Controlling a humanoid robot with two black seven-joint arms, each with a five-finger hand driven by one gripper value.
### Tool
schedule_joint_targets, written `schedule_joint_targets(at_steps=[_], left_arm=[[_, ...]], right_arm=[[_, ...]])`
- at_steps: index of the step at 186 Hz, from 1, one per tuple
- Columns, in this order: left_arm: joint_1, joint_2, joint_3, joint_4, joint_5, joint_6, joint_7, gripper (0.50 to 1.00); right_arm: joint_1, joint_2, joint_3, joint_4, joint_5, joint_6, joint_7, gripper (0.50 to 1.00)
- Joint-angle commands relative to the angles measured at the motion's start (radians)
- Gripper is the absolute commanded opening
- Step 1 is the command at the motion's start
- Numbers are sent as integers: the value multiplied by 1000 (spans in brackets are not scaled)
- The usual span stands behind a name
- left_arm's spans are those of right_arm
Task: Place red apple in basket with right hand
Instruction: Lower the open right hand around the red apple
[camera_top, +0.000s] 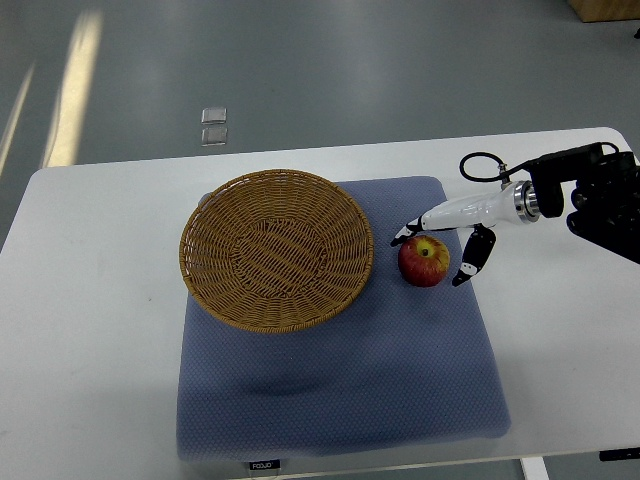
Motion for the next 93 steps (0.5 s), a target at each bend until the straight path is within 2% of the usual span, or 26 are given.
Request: schedule_joint_targets(at_steps=[1,31,44,72,73,93], left_arm=[[0,0,0,0,0,0,0,1000],[0,0,0,0,0,0,0,1000],[0,0,0,0,0,0,0,1000],[0,0,0,0,0,0,0,1000],[0,0,0,0,0,0,0,1000],[0,0,0,0,0,0,0,1000]], right_arm=[[0,1,-2,1,0,-10,-1,913],[-1,3,-2,16,0,-20,1,901],[-1,3,-2,30,0,-26,1,872],[-1,3,-2,37,-2,-32,-1,856],[-1,3,-2,37,-2,-32,-1,834],[-1,3,-2,37,-2,-32,-1,823]])
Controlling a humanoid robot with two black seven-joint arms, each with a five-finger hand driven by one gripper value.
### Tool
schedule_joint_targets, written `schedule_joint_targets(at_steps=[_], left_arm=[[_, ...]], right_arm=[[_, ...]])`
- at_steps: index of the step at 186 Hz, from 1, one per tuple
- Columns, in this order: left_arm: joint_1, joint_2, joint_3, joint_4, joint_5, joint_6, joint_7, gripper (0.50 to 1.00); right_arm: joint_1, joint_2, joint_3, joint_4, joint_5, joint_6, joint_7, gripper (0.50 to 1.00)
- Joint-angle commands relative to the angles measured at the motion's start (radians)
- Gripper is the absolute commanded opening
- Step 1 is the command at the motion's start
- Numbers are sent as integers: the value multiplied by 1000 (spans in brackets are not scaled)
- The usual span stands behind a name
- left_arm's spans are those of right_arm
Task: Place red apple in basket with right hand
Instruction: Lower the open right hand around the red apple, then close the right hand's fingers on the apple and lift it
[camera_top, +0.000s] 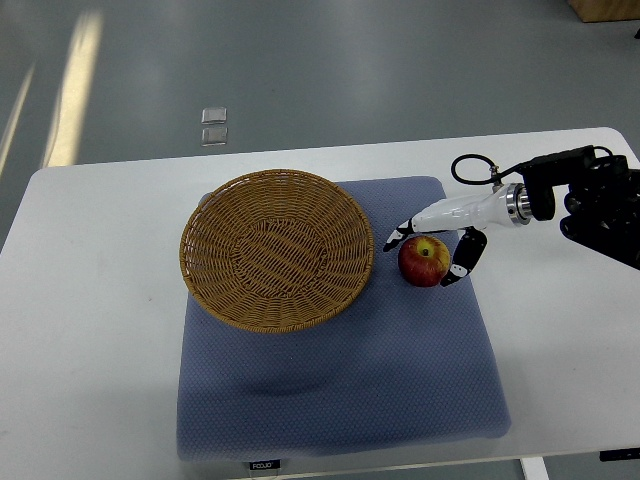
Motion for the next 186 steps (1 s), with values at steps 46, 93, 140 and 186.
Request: schedule_joint_targets(at_steps=[46,93,140,186], left_arm=[[0,0,0,0,0,0,0,1000],[0,0,0,0,0,0,0,1000],[0,0,0,0,0,0,0,1000],[0,0,0,0,0,0,0,1000]], right_arm=[[0,0,-1,1,-25,-2,1,711],[12,-3,0,-2,-23,-24,-1,693],[18,-20,15,-10,-23,-27,-1,693],[90,-31,15,-22,-17,-56,-2,699]])
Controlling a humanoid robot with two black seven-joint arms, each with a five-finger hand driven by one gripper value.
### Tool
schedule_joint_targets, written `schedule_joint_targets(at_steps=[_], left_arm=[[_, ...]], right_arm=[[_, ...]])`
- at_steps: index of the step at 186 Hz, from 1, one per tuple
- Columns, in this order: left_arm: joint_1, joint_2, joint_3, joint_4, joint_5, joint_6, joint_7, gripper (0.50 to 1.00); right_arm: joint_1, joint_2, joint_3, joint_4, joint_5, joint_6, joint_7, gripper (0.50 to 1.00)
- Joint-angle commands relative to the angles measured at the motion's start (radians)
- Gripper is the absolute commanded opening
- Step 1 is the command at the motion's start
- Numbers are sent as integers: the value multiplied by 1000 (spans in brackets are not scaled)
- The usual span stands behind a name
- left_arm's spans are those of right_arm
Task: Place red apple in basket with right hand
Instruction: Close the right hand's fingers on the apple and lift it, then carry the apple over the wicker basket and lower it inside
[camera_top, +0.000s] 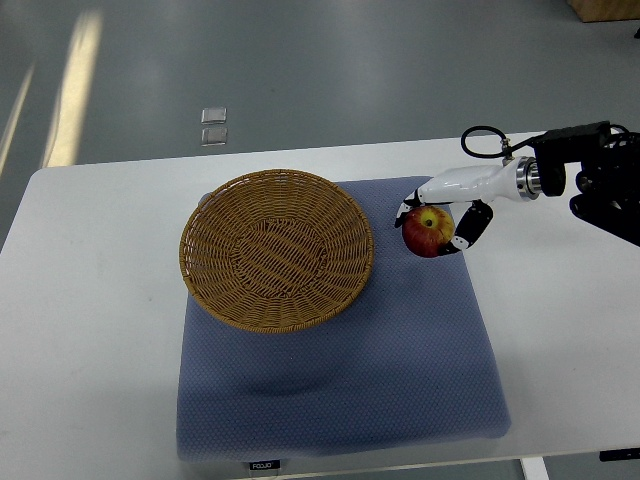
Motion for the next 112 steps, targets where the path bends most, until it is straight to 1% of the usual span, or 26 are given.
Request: schedule_joint_targets(at_steps=[1,39,40,46,63,75,85,86,87,112], left_arm=[[0,0,0,0,0,1,0,1000],[0,0,0,0,0,0,0,1000],[0,0,0,0,0,0,0,1000],[0,0,0,0,0,0,0,1000],[0,0,0,0,0,0,0,1000],[0,0,0,0,0,0,0,1000],[0,0,0,0,0,0,0,1000],[0,0,0,0,0,0,0,1000],[0,0,0,0,0,0,0,1000],[0,0,0,0,0,0,0,1000]], right_arm=[[38,-6,0,-5,5,-3,1,699],[94,-10,1,-5,11,-4,0,703],[119,0,3,-5,14,-8,-2,703],[131,8,13,-4,16,-17,-2,703],[139,42,66,-4,20,-51,-3,705],[142,80,87,-4,19,-57,-3,705],[142,80,87,-4,19,-57,-3,705],[145,113,89,-4,19,-65,-5,705],[147,121,89,-4,17,-68,-5,705],[143,194,89,-4,17,-86,-5,713]])
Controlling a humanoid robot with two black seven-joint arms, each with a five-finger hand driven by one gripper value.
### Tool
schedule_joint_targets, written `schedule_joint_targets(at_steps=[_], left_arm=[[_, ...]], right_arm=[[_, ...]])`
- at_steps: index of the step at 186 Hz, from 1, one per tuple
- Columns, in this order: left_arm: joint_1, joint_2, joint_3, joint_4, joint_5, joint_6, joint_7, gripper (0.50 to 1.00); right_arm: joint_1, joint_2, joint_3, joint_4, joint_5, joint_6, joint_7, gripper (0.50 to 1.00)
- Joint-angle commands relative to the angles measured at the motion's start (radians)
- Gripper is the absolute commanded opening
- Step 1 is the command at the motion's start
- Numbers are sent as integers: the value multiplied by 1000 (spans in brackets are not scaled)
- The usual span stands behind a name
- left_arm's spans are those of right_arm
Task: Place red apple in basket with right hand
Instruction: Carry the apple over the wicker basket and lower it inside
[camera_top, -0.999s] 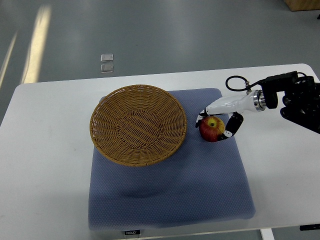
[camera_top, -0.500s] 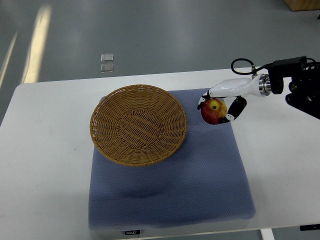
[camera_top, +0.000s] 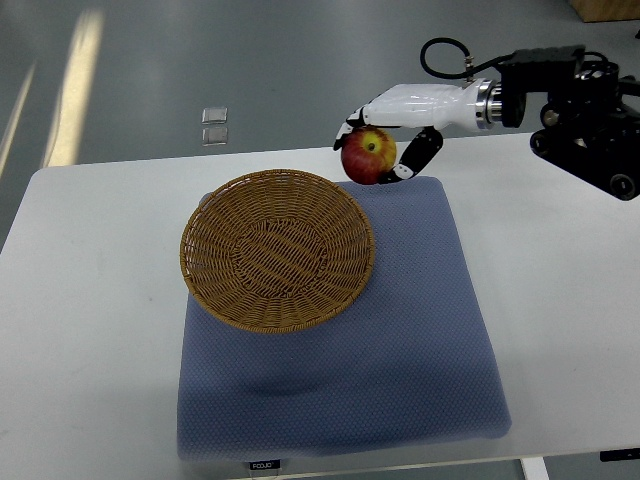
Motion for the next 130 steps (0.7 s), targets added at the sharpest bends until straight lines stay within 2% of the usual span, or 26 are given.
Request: schedule_joint_targets(at_steps=[1,48,89,130], left_arm=[[0,0,0,0,0,0,0,1000],[0,0,0,0,0,0,0,1000],[0,0,0,0,0,0,0,1000],[0,0,0,0,0,0,0,1000]], right_arm=[[-1,57,1,0,0,-13,1,713],[-13,138,1,0,0,-13,-4,715],[-90,216,-3,-5,-6,-26,-6,729],[-133,235,-9,-34,-10,-48,-6,738]])
